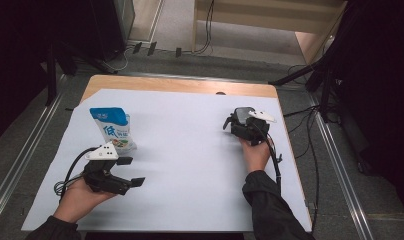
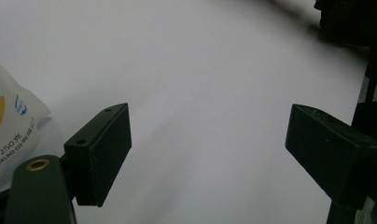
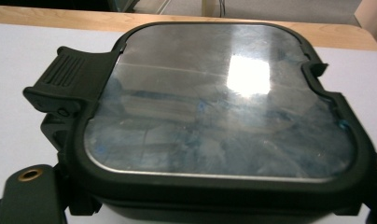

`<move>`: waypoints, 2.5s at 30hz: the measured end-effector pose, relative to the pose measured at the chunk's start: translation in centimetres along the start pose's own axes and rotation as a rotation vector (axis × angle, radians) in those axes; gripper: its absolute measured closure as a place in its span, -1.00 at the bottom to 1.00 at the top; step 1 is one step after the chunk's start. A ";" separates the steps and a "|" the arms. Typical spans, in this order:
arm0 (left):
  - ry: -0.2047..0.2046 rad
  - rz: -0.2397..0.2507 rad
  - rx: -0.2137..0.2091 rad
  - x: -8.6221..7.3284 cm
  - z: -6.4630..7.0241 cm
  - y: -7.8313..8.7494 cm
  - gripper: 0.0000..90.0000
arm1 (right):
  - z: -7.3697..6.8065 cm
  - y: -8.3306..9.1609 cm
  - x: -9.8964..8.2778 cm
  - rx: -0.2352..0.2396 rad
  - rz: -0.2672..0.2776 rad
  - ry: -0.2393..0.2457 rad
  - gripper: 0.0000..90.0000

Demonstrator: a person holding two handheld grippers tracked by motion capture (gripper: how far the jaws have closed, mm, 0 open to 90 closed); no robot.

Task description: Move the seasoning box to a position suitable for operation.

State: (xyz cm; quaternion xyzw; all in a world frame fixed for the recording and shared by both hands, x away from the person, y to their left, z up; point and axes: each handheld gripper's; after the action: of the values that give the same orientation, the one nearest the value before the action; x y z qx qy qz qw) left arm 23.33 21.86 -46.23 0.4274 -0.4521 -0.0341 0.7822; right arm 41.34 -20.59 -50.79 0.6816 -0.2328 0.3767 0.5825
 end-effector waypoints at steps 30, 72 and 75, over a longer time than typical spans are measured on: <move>-0.016 -0.023 -0.038 2.1 -0.3 -1.4 -0.60 | -2.5 4.5 -0.6 0.096 0.019 0.064 -0.65; -0.006 -0.050 -0.075 3.7 -2.6 -3.6 -0.27 | -12.8 6.6 -4.2 0.338 -0.027 0.225 -0.66; 0.001 -0.053 -0.062 3.6 -2.8 -3.8 -0.27 | -13.6 6.2 -4.2 0.369 -0.034 0.213 -0.66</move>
State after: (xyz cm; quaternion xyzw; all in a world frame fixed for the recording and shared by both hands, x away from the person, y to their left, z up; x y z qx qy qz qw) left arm 28.74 19.67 -47.09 0.4149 -0.4390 -0.0686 0.7940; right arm 30.81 -9.23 -49.76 0.7369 -0.0856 0.4728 0.4755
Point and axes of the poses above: each handheld gripper's, and its own axes: y roughly backward along the jaws, x roughly out of its top, z roughly to its right, and after that the axes turned 7 degrees about -z, right-handed
